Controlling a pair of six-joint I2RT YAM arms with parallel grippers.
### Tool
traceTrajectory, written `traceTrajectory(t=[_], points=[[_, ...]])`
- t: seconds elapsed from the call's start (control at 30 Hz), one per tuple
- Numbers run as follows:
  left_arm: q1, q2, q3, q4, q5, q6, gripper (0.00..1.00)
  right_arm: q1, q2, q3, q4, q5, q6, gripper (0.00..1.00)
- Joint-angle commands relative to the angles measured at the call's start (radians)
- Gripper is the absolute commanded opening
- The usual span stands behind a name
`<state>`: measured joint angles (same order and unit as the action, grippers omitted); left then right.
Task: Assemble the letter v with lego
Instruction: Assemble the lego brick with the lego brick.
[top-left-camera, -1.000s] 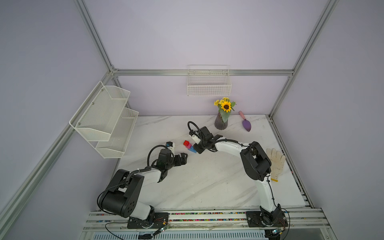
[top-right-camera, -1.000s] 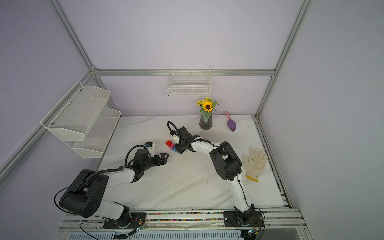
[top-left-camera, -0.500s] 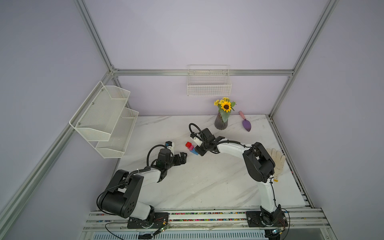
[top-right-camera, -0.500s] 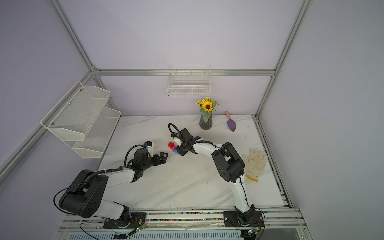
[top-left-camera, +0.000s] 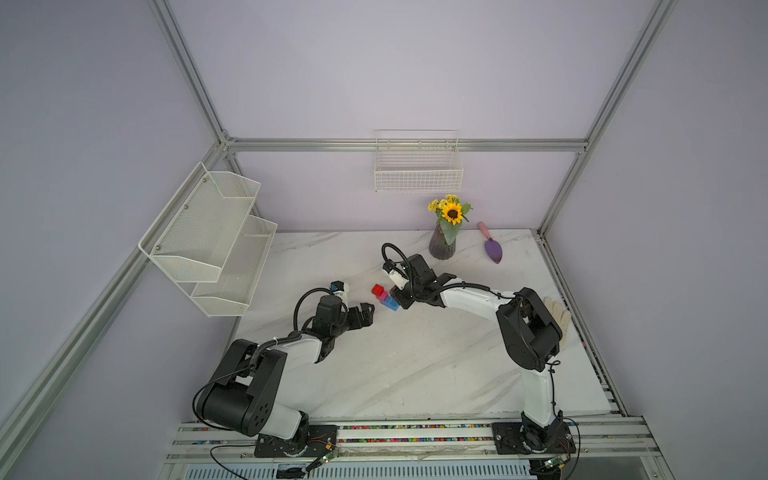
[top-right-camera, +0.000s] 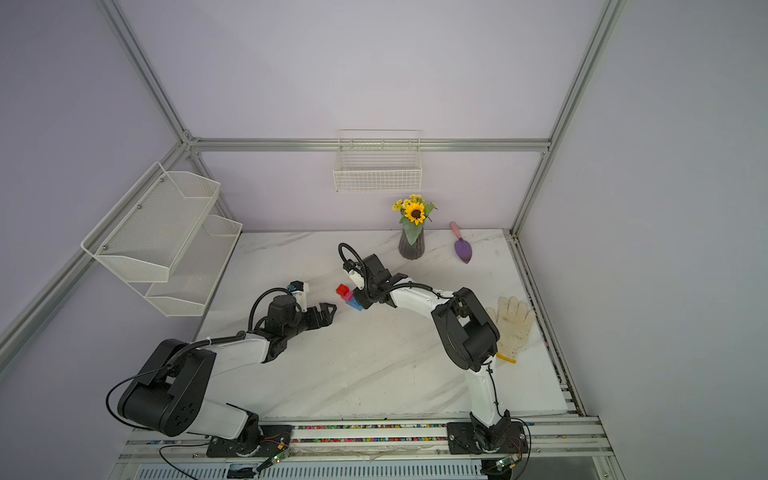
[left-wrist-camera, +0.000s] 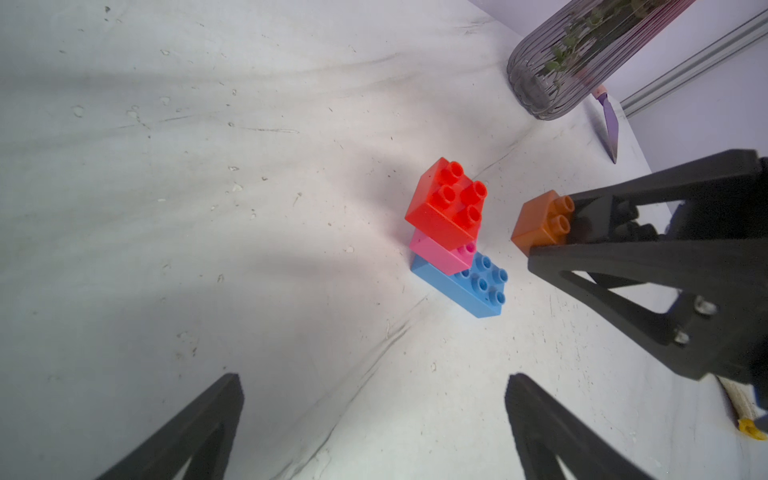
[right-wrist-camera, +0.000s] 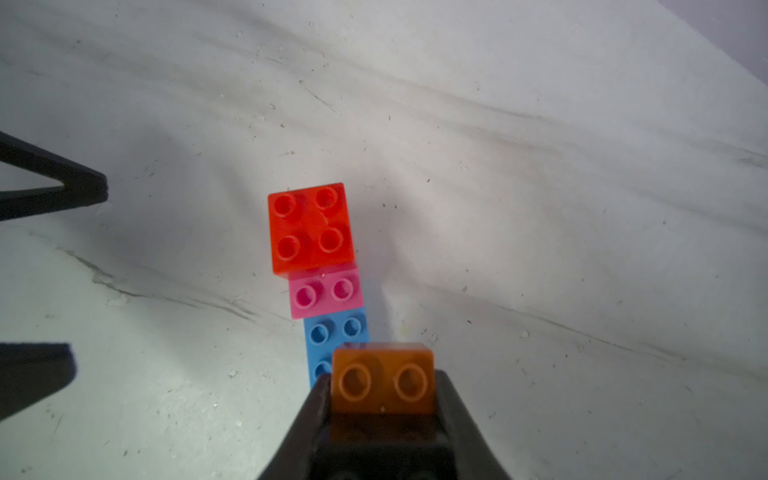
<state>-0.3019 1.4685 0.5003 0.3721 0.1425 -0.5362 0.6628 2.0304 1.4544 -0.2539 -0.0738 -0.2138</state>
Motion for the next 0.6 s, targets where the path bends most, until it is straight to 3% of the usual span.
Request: traceTrajectory(t=[0.0,0.57], points=[[0.006,-0.026,0.022,0.011,0.004,-0.007,1.00,-0.005,-0.036,-0.030,0.004,-0.037,-0.008,0.32],[0.006,-0.083,0.013,-0.036,-0.027,0.021,1.00,-0.005,-0.017,-0.094,0.031,-0.057,-0.001,0.32]])
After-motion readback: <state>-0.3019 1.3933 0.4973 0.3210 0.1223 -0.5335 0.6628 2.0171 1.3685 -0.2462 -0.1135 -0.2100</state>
